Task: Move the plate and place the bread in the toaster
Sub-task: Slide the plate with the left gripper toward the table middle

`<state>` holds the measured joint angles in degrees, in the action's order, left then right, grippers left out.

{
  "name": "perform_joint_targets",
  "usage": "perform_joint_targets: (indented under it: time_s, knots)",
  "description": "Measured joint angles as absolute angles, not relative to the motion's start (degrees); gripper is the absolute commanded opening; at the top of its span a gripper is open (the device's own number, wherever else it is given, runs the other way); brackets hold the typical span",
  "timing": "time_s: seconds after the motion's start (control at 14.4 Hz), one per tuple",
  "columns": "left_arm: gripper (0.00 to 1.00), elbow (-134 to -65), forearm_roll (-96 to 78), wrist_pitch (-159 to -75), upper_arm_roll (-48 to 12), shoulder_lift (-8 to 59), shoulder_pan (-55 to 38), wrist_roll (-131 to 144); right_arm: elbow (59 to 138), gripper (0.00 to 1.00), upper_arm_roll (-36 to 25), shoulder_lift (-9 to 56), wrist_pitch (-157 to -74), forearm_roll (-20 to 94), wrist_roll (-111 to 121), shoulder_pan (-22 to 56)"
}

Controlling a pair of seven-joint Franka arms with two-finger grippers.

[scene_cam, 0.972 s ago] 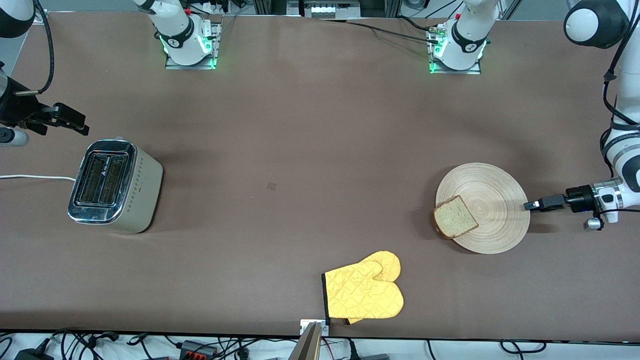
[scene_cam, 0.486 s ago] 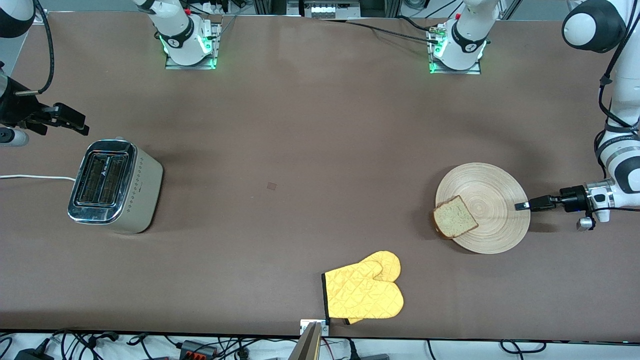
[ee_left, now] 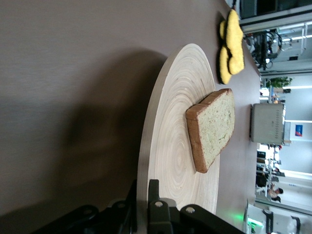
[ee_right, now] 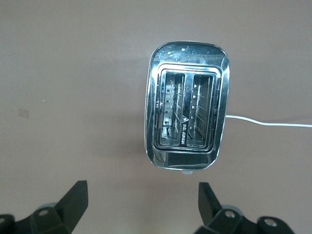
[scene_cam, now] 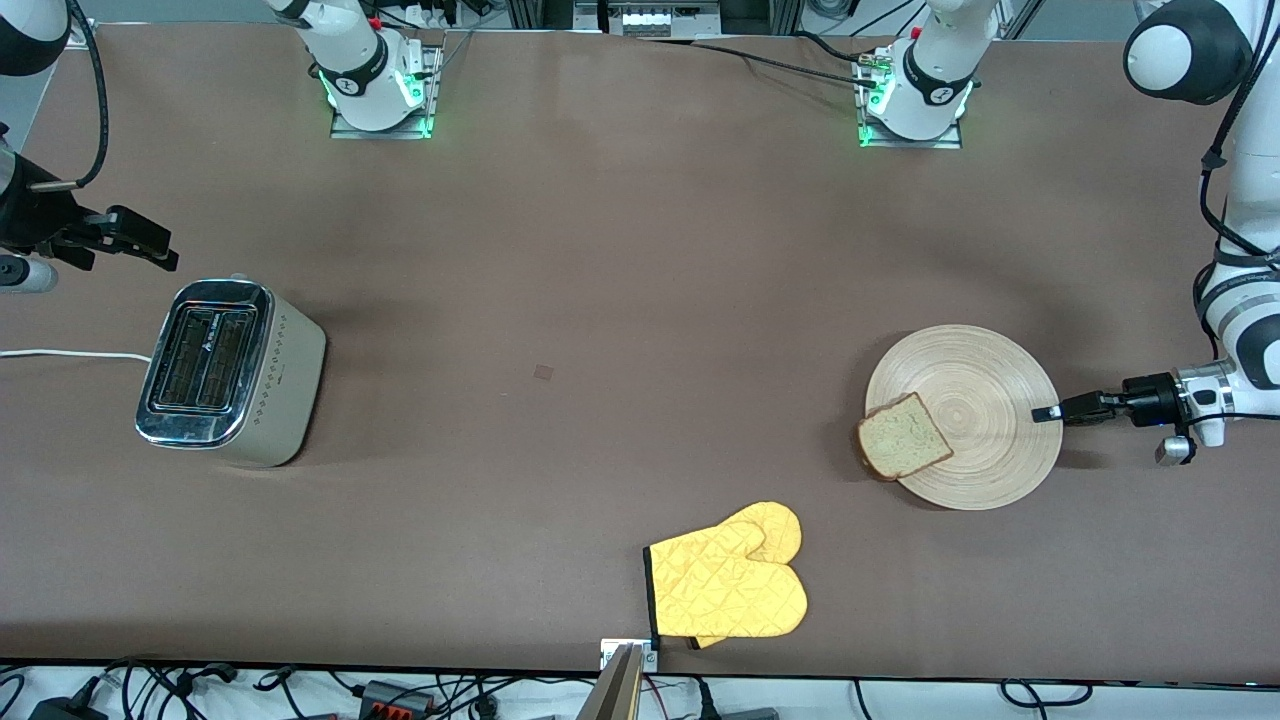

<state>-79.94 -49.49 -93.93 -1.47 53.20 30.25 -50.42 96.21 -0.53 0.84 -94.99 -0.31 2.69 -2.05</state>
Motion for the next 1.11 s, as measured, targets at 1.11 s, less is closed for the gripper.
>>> perform_joint_targets:
  time_s: [1.11]
  knots:
    - [0.01, -86.43, -52.94, -111.92, -20.35, 52.72, 8.14, -49.48, 96.22, 1.00, -0.53, 0.93, -94.99, -0.31, 2.69, -2.05]
